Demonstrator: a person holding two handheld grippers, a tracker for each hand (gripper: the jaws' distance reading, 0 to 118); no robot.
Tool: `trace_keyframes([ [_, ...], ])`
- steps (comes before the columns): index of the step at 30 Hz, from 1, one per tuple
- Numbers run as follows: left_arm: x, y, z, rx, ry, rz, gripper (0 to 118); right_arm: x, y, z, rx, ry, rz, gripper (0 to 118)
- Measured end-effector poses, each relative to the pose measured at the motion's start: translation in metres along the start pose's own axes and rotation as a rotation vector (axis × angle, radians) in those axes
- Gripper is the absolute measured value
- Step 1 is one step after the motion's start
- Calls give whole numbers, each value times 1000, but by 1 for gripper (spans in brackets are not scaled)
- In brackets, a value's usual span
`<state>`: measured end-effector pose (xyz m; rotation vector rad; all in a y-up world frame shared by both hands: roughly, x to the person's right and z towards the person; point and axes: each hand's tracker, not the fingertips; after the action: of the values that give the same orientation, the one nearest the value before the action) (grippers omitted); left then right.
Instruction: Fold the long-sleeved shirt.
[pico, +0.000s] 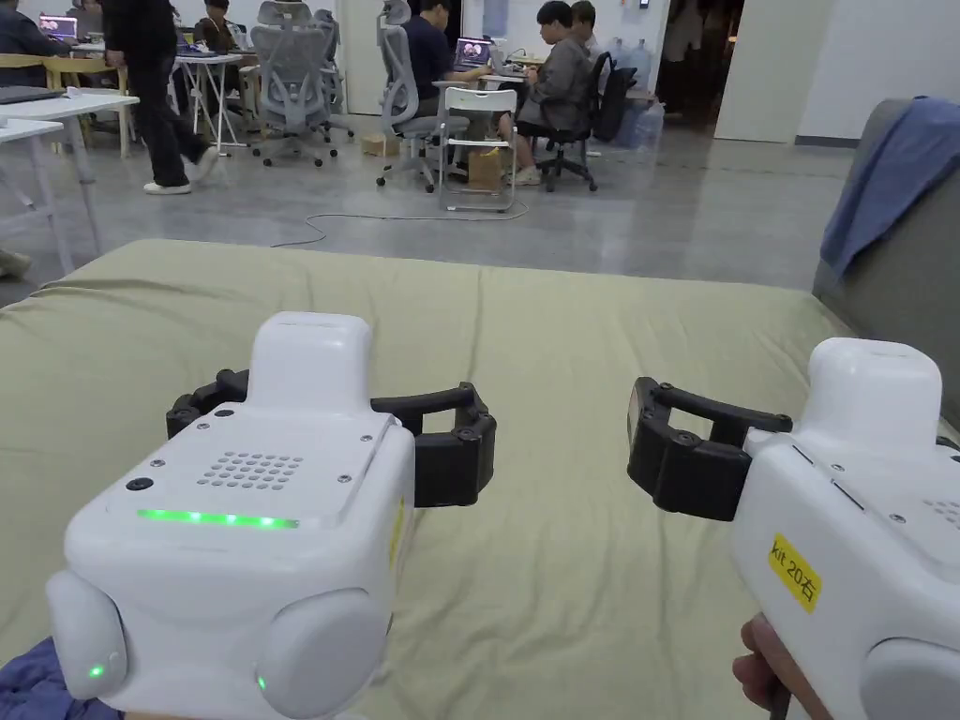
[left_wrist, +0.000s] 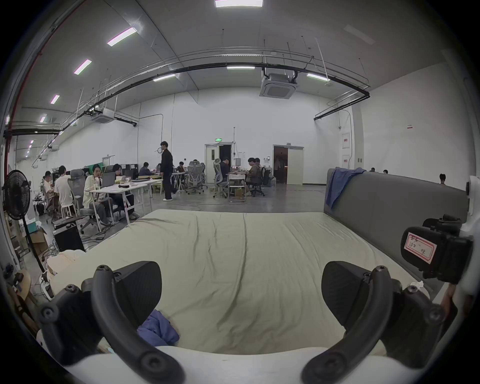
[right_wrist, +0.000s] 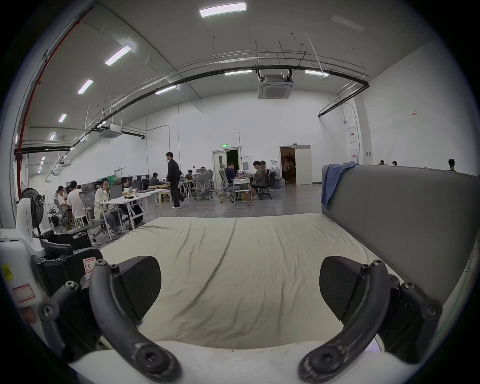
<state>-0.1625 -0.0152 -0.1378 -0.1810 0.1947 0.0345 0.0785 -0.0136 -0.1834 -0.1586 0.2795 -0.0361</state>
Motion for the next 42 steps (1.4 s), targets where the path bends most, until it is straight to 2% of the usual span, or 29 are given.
trace_keyframes([
  [26, 5, -1, 1, 39, 17, -57, 118, -1, 0, -2, 11, -37, 24, 118],
  [33, 3, -2, -1, 28, 19, -37, 118, 4, 0, -3, 5, -38, 0, 118],
  [39, 2, -2, 1, 60, 34, -26, 118, 3, -1, -3, 18, -49, 7, 118],
  [42, 1, 0, -1, 16, 13, -18, 118, 2, 0, -5, 6, -61, 12, 118],
])
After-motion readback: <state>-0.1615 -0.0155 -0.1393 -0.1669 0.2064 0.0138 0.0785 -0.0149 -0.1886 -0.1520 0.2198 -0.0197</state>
